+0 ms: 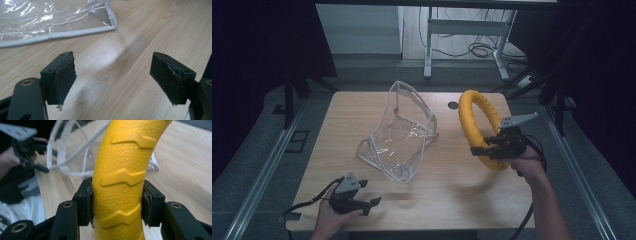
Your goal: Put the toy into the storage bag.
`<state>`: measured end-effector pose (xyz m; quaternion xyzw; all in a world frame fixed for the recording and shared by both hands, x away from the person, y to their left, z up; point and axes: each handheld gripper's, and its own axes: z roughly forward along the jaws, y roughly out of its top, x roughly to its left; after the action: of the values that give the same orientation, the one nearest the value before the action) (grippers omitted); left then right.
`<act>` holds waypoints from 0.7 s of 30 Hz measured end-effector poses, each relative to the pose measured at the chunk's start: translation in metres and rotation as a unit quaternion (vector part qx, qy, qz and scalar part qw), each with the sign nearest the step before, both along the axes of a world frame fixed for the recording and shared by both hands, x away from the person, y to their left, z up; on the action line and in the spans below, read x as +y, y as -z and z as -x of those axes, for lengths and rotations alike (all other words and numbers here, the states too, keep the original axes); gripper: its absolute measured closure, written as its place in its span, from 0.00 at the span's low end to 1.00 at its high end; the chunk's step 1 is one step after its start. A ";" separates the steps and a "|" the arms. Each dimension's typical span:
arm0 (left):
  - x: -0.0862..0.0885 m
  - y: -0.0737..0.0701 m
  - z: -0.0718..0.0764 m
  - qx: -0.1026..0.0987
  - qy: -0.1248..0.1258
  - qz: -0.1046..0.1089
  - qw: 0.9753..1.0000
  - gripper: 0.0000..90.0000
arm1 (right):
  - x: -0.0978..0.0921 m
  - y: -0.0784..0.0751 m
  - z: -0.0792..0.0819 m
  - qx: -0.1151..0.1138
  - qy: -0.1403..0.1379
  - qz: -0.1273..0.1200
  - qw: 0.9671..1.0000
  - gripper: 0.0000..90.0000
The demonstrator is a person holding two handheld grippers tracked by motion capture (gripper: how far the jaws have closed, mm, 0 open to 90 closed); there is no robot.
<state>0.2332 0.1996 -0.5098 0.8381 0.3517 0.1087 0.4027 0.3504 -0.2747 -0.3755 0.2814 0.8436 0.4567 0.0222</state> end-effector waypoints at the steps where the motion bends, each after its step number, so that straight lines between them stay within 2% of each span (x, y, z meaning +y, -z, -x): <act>1: 0.000 0.000 0.000 0.000 0.001 -0.001 1.000 0.23 | 0.001 -0.001 0.000 -0.003 0.001 -0.009 1.000 0.57; 4: 0.000 0.000 0.000 0.000 0.001 -0.002 1.000 0.23 | 0.003 -0.003 -0.001 -0.005 0.003 -0.039 0.999 0.57; 9: 0.000 0.001 0.000 0.000 0.002 -0.003 1.000 0.23 | 0.003 -0.003 -0.003 -0.006 0.008 -0.089 0.996 0.57; 15: -0.001 0.002 0.000 0.001 0.003 -0.005 1.000 0.23 | 0.006 -0.005 -0.002 -0.017 0.015 -0.122 0.992 0.57; 19: -0.001 0.002 0.000 0.002 0.003 -0.004 1.000 0.23 | 0.006 -0.004 -0.002 -0.017 0.018 -0.153 0.988 0.57; 21: -0.001 0.002 0.000 0.002 0.001 -0.002 1.000 0.23 | 0.007 -0.004 -0.002 -0.020 0.020 -0.161 0.986 0.57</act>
<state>0.2330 0.1986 -0.5114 0.8395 0.3511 0.1075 0.4004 0.3522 -0.2679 -0.3712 0.2893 0.7523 0.5919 0.0022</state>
